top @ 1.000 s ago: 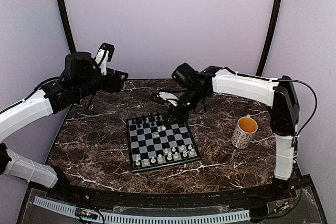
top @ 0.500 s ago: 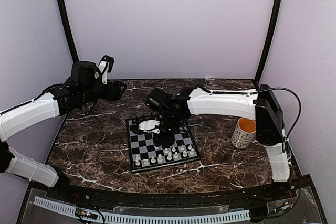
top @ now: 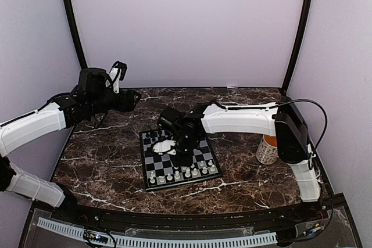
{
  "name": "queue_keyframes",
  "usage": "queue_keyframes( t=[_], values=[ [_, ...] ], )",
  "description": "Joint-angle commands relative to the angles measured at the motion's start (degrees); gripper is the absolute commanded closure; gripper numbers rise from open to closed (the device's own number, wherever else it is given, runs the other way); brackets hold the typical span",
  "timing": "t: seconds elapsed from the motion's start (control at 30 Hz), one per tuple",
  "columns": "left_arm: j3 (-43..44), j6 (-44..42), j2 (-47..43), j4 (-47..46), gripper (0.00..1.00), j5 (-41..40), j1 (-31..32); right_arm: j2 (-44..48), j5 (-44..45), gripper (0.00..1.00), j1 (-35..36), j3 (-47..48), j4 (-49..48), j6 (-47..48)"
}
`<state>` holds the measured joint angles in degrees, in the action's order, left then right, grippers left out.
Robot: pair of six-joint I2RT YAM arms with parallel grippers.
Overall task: Set up the chess pieces on the board
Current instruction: Place the pawn at e2.
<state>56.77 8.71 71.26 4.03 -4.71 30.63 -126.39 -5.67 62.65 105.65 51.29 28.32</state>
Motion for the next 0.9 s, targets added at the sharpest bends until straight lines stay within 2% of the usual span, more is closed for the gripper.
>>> queue_keyframes(
  t=[0.0, 0.33, 0.4, 0.6, 0.87],
  values=[
    [0.21, 0.26, 0.04, -0.88, 0.3, 0.76, -0.33, -0.23, 0.37, 0.98, 1.04, 0.61, 1.16, 0.84],
    [0.54, 0.43, 1.09, -0.44, 0.3, 1.15, -0.31, 0.51, 0.89, 0.95, 1.39, -0.48, 1.36, 1.05],
    [0.64, 0.43, 1.29, -0.35, 0.3, 1.27, -0.31, 0.63, 0.86, 0.91, 1.42, -0.52, 1.35, 1.06],
    [0.88, 0.39, 1.76, -0.08, 0.3, 1.59, -0.31, 1.55, 2.8, 0.7, 1.41, -0.08, 0.66, 0.52],
    [1.01, -0.32, 2.45, -0.01, 0.3, 2.09, -0.31, 3.9, 3.2, 0.66, 1.14, 2.44, 1.68, 0.97]
  ],
)
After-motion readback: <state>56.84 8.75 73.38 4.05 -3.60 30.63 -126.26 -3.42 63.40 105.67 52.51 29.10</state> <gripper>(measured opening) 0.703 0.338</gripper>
